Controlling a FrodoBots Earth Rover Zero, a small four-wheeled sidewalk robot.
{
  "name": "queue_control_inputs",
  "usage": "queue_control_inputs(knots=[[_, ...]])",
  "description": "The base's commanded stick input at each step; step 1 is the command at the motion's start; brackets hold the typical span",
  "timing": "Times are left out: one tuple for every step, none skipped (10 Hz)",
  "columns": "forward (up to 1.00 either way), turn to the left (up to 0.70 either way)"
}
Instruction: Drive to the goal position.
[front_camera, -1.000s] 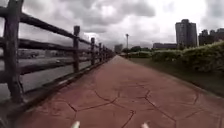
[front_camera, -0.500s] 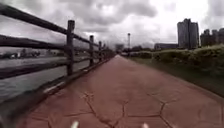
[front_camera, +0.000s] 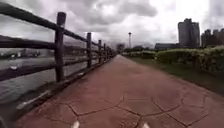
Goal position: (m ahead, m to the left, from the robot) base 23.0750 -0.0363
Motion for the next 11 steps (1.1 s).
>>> queue_control_inputs(knots=[[1.00, 0.00], [1.00, 0.00], [1.00, 0.00], [1.00, -0.22], [1.00, -0.27], [1.00, -0.27], [1.00, -0.27], [1.00, -0.27], [1.00, -0.27], [1.00, -0.21], [1.00, 0.00]])
